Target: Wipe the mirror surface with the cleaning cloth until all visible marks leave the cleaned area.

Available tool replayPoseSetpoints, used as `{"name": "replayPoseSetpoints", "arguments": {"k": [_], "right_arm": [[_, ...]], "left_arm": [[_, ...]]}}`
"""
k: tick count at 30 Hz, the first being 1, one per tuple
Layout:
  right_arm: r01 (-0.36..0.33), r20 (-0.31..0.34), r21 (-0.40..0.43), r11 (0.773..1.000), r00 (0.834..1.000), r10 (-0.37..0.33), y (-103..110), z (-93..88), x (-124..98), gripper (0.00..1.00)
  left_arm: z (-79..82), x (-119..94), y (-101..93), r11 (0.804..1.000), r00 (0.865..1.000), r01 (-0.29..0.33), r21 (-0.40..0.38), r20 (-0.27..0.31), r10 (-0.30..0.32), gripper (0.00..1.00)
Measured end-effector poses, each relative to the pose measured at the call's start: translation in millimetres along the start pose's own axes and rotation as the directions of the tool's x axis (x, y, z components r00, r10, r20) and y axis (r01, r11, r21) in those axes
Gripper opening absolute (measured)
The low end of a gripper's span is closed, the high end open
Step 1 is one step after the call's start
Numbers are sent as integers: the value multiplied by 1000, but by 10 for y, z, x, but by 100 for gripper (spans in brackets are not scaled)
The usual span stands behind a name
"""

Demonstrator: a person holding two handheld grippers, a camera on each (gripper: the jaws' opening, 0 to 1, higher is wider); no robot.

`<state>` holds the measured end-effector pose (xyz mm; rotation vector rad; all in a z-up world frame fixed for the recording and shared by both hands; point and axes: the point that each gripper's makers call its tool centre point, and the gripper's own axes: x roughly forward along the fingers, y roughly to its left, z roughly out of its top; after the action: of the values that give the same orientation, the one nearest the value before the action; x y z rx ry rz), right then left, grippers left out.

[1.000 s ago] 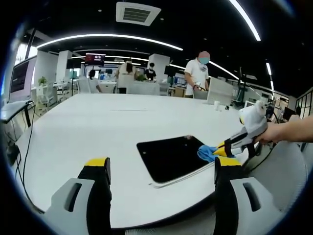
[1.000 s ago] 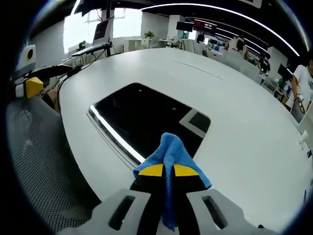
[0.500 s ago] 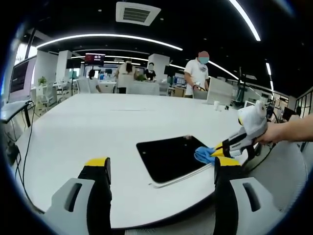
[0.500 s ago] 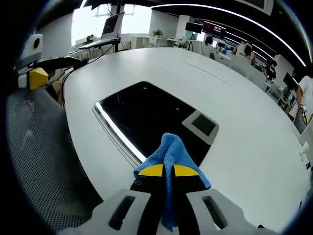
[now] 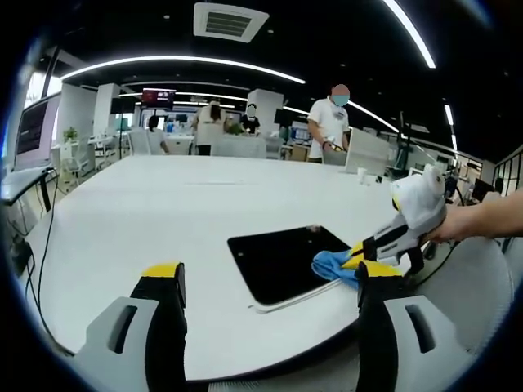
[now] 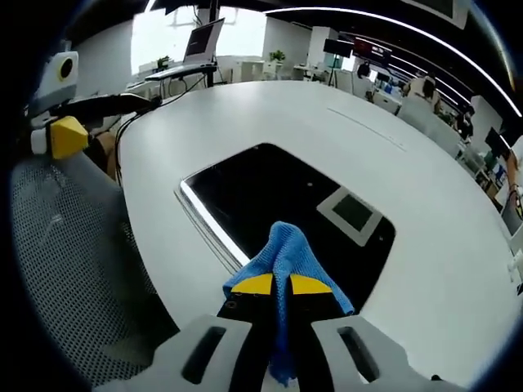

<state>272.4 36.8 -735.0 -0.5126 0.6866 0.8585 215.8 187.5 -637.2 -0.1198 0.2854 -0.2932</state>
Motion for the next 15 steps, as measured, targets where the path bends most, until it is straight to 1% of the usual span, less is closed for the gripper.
{"name": "replayPoseSetpoints", "arguments": {"k": [3, 6, 11, 15], "right_arm": [[-15, 0, -17, 1000, 1000, 15, 76, 54, 36, 0], [-19, -1, -16, 1000, 1000, 19, 134, 103, 75, 0], [-41, 7, -55, 998, 999, 41, 247, 194, 141, 0], [-67, 1, -95, 993, 998, 68, 347, 283, 207, 0]], "left_arm": [[-1, 2, -1, 1000, 1000, 1, 0, -1, -1, 85], [-1, 4, -1, 1000, 1000, 1, 1, -2, -1, 85], [-3, 1, 0, 1000, 1000, -1, 1, -3, 1, 85], [-8, 0, 0, 1000, 1000, 0, 1, -7, 0, 85]]}}
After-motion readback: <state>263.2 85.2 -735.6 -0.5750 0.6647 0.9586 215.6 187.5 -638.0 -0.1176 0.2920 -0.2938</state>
